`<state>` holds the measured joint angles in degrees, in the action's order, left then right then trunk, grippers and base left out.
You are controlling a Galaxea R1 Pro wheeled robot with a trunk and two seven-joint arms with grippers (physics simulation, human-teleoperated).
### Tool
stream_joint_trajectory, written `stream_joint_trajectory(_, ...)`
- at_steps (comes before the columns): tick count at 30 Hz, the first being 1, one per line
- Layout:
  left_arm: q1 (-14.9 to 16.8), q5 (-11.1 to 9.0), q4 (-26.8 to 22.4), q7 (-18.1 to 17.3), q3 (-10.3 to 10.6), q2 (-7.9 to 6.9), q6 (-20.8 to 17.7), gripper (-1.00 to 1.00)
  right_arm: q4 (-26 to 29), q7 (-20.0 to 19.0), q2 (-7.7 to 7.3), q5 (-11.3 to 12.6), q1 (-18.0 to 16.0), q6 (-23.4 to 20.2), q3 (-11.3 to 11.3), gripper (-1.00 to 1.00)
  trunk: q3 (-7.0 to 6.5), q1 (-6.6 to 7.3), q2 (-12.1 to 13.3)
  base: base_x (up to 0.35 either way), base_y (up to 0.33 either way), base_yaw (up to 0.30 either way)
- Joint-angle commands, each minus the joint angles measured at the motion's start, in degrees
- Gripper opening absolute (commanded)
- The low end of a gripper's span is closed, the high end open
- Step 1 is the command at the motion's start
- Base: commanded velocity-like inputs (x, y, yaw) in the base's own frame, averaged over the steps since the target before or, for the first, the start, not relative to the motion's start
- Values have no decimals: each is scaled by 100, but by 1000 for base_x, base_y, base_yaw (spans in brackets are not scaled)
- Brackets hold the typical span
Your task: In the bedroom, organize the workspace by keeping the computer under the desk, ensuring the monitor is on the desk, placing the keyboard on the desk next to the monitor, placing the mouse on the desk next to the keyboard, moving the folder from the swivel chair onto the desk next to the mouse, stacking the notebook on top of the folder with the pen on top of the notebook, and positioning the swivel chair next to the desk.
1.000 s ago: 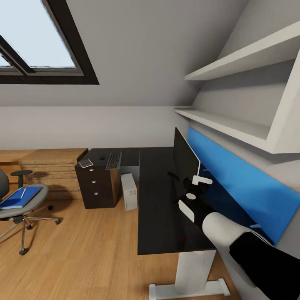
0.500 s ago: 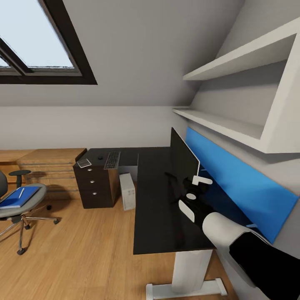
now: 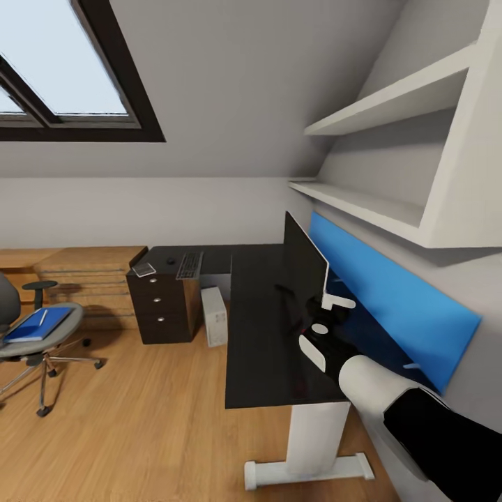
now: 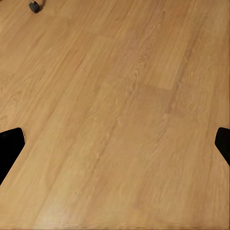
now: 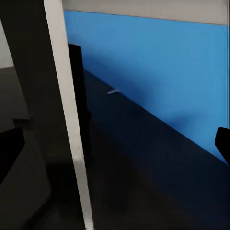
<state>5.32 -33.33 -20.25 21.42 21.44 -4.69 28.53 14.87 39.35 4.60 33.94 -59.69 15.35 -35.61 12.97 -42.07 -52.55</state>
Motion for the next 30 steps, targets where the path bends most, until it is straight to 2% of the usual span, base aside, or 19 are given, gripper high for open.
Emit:
stream_joint_trajectory(1, 4, -24, -5, 46, 48, -5, 13, 100, -2, 20, -2, 59, -7, 29, -49, 100, 8, 3, -6, -322, 0, 0)
stream_joint_trajectory(21, 4, -24, -4, 21, 36, -22, -30, 100, 23, -92, 82, 70, 71, 44, -66, 100, 8, 3, -6, -334, 0, 0)
stream_joint_trajectory(22, 4, -25, 0, 20, 30, -23, -31, 100, 22, -167, 207, 79, 90, 46, -64, 100, 8, 3, -6, -336, 0, 0)
stream_joint_trajectory(25, 4, -27, 1, 20, 29, -23, -31, 100, 13, -204, 244, 79, 108, 46, -63, 100, 8, 3, -6, -336, 0, 0)
stream_joint_trajectory(28, 4, -26, 3, 20, 27, -23, -27, 100, 9, -256, 284, 83, 227, 46, -56, 100, 8, 3, -6, -336, 0, 0)
stream_joint_trajectory(30, 4, -24, 3, 13, 34, -23, -49, 100, 17, -279, 307, 86, 649, 85, -56, 100, 8, 3, -6, -336, 0, 0)
